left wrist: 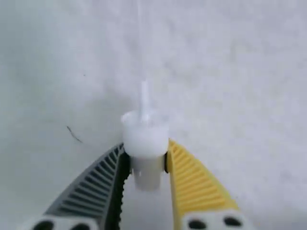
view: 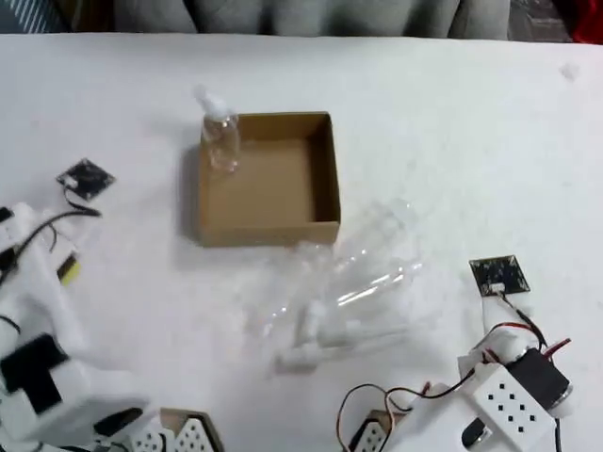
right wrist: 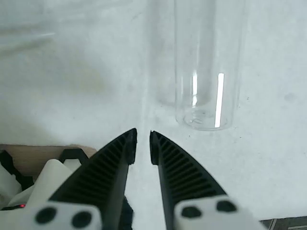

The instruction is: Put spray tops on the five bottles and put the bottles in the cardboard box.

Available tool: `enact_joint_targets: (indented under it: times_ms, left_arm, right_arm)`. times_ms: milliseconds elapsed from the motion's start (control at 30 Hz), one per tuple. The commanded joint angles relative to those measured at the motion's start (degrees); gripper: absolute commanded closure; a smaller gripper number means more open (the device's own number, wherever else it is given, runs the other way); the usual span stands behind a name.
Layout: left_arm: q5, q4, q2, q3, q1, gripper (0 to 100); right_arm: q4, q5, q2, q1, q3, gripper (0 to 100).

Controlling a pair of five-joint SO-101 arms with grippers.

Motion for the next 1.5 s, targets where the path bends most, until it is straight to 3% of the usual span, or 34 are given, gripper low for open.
enact_joint_targets:
  times_ms: [0,100,167,300,433,600,733,867,967,1200,1467]
  left_arm:
    - [-0.3,-1.2,6.6,-11.2,-2.6,79]
    - [-0.2,-1.1,10.3,-15.3,-3.6,69]
    - [-0.1,-1.0,11.4,-16.7,-4.0,69]
    - [1.2,-0.4,10.1,-17.1,-4.0,79]
    - [7.5,6.1,7.0,-17.6,-3.5,89]
    - [20.6,16.1,5.1,-17.1,-0.2,96]
    - [39.1,18.8,5.2,-16.3,1.5,96]
    - [57.7,13.8,5.2,-12.6,1.6,96]
    - [67.1,5.1,5.2,-8.3,1.3,96]
    - [81.3,-13.7,5.2,1.5,-2.2,97]
    - [91.4,-20.6,5.2,1.5,-6.5,97]
  right_arm:
    - [0.1,0.6,0.7,-0.6,-0.5,98.1]
    - [0.1,0.6,0.7,-0.6,-0.5,98.1]
    - [0.1,0.6,0.7,-0.6,-0.5,98.1]
    - [0.1,0.6,0.7,-0.6,-0.5,98.1]
    - [0.1,0.6,0.7,-0.6,-0.5,98.1]
    - [0.1,0.6,0.7,-0.6,-0.5,98.1]
    - [0.1,0.6,0.7,-0.6,-0.5,98.1]
    - [0.1,0.6,0.7,-0.6,-0.5,98.1]
    - [0.1,0.6,0.7,-0.6,-0.4,98.1]
    - [0.1,0.7,0.7,-0.6,-0.4,98.1]
    - [0.0,0.7,0.7,-0.6,-0.4,98.1]
